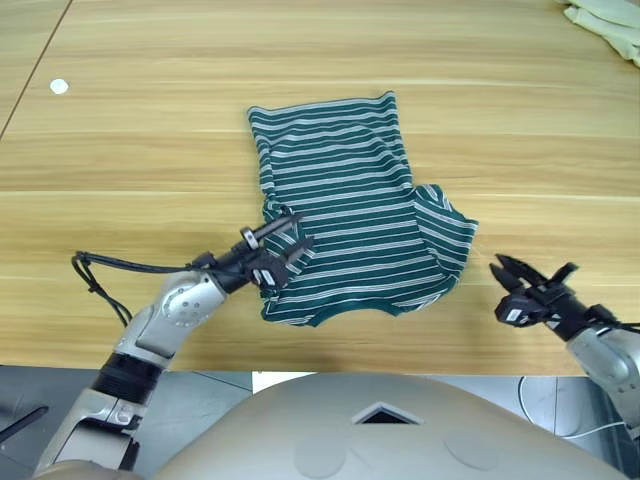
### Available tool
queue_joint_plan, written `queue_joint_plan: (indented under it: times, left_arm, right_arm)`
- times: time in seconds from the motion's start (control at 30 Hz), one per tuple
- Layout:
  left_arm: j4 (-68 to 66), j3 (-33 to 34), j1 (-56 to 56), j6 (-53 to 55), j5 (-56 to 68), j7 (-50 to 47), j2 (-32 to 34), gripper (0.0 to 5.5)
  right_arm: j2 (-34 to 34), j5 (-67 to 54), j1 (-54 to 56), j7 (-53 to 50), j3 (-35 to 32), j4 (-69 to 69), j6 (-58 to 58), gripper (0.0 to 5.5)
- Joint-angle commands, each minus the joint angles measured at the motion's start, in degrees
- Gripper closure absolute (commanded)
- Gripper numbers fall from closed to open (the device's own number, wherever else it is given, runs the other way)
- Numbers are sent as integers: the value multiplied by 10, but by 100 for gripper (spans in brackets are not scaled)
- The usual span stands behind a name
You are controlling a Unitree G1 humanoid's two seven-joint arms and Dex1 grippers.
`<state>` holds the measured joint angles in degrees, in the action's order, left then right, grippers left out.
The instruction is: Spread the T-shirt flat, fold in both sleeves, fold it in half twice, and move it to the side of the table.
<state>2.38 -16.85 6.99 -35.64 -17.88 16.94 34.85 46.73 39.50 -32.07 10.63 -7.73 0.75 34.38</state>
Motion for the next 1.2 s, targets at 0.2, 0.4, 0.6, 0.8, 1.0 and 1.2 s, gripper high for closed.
queue_joint_plan:
  times: [0.2, 0.4, 0.6, 0.8, 1.0, 1.2]
  left_arm:
    - [57, 29, 36, 3, 59, 18, -8, 346]
    - [56, 29, 39, 4, 62, 31, -17, 346]
    - [52, 27, 39, 1, 58, 42, -20, 346]
    - [54, 34, 49, 0, 55, 44, -20, 346]
    - [54, 35, 50, -1, 51, 43, -24, 346]
    - [53, 32, 46, -2, 51, 47, -27, 346]
  right_arm:
    - [-5, 113, 222, -64, 148, 206, -33, 445]
    - [-2, 123, 297, -112, 214, 281, -27, 445]
    - [14, 115, 293, -130, 241, 271, -35, 445]
    - [73, 90, 204, -137, 213, 232, -71, 445]
    - [89, 38, 129, -74, 224, 105, -61, 445]
    - [70, 51, 179, -80, 246, 123, -62, 445]
